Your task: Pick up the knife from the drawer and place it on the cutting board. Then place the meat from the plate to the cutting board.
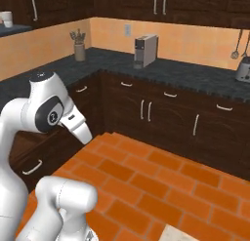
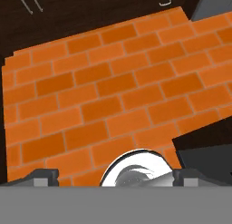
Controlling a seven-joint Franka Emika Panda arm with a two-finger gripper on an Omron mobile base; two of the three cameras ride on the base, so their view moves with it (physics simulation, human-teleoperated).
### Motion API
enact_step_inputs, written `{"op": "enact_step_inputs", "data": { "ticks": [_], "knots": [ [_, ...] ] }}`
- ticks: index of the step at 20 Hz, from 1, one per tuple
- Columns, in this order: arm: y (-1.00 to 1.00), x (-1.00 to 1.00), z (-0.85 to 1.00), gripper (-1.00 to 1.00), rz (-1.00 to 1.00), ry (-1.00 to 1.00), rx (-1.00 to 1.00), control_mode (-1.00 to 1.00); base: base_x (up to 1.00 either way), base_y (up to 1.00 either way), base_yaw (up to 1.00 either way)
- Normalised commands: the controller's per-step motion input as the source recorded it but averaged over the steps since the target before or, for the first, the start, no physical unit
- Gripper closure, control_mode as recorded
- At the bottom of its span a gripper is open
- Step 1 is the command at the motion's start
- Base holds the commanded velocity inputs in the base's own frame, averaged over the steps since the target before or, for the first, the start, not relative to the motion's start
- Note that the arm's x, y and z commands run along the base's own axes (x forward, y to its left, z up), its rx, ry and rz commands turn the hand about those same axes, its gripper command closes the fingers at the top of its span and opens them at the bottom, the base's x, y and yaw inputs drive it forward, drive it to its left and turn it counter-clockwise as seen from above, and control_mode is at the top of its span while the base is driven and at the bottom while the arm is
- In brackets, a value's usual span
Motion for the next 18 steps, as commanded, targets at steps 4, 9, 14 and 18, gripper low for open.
{"op": "enact_step_inputs", "data": {
  "ticks": [4,9,14,18],
  "knots": [
    [0.00,0.00,0.00,-1.00,0.00,0.00,0.00,1.00,1.00,-0.71,0.12],
    [0.00,0.00,0.00,-1.00,0.00,0.00,0.00,1.00,1.00,-0.50,0.01],
    [0.00,0.00,0.00,-1.00,0.00,0.00,0.00,1.00,1.00,-0.24,-0.10],
    [0.00,0.00,0.00,-1.00,0.00,0.00,0.00,1.00,1.00,-0.28,0.00]
  ]
}}
